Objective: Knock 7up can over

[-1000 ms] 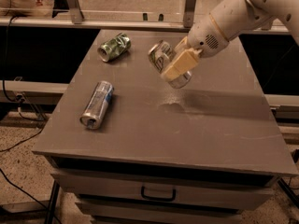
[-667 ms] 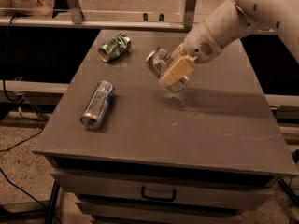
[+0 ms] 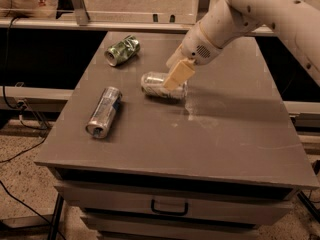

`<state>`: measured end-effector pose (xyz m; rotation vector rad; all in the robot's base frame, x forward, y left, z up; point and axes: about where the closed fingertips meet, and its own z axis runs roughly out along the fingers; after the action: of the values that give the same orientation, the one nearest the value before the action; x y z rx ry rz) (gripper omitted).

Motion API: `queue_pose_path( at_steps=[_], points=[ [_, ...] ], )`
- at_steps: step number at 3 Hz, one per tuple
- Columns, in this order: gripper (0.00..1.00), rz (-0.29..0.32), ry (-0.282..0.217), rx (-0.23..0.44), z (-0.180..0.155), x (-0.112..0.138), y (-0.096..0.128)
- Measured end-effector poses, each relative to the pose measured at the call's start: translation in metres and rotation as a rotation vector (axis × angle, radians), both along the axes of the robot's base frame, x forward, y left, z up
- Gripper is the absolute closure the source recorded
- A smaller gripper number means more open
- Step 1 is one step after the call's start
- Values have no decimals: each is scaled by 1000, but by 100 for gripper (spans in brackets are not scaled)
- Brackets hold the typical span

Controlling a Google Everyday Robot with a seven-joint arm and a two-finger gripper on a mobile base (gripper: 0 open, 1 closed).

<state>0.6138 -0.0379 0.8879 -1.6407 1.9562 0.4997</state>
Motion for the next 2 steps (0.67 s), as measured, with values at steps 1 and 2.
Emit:
queue_pose_path(
  at_steps=[1, 2],
  points=[
    [7, -38, -43, -27, 1, 4, 8],
    [0, -86, -73, -1, 1, 6, 10]
  ],
)
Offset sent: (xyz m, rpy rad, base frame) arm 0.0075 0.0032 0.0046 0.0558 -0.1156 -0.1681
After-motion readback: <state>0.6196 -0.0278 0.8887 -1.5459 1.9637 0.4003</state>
